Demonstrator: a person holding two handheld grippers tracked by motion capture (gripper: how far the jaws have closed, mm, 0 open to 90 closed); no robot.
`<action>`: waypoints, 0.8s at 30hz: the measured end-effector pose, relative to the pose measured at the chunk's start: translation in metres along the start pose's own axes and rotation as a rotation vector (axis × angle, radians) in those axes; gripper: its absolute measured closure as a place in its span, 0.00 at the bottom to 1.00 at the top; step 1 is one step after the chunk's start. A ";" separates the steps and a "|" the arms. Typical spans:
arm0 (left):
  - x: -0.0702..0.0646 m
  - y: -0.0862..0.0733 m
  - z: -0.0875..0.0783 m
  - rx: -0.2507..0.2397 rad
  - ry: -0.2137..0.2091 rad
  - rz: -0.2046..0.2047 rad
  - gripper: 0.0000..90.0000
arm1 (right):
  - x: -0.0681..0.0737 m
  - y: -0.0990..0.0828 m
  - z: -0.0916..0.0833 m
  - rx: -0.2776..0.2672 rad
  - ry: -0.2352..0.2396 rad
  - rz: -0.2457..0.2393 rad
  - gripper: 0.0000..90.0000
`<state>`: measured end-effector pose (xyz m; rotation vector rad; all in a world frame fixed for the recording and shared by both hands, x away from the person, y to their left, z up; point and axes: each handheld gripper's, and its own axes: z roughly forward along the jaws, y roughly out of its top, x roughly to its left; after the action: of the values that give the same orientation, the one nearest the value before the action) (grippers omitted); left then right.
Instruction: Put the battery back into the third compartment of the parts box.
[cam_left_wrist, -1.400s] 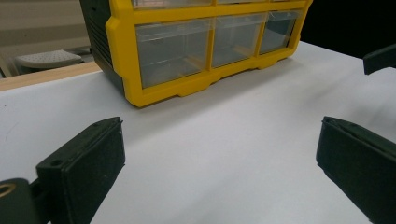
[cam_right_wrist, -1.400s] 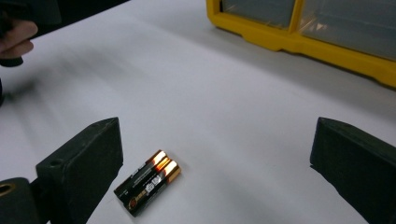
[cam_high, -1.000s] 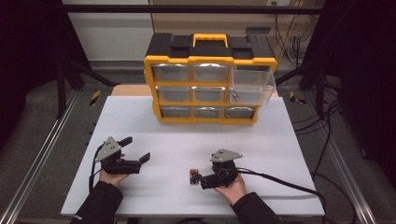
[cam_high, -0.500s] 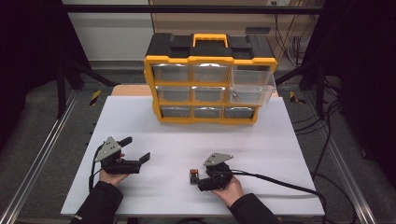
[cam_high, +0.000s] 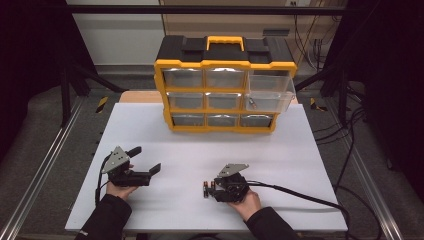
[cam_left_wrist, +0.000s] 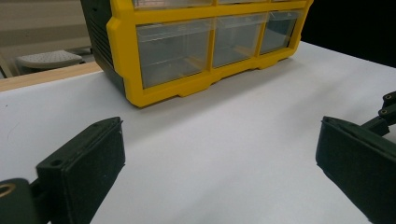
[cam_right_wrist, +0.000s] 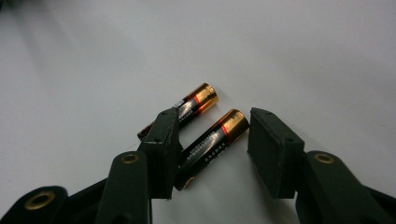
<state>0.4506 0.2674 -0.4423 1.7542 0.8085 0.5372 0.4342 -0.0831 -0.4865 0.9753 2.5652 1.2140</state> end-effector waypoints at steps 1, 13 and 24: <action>0.000 0.000 0.000 0.000 0.000 0.000 0.01 | 0.000 0.000 0.000 0.001 -0.001 0.002 0.62; 0.000 0.000 0.000 -0.003 -0.001 -0.001 0.01 | -0.002 0.002 -0.002 0.028 -0.013 0.022 0.75; 0.000 0.000 0.000 -0.002 0.000 0.000 0.01 | -0.005 0.003 -0.003 0.045 -0.024 0.043 0.85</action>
<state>0.4503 0.2673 -0.4421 1.7525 0.8078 0.5376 0.4384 -0.0862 -0.4827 1.0531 2.5767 1.1523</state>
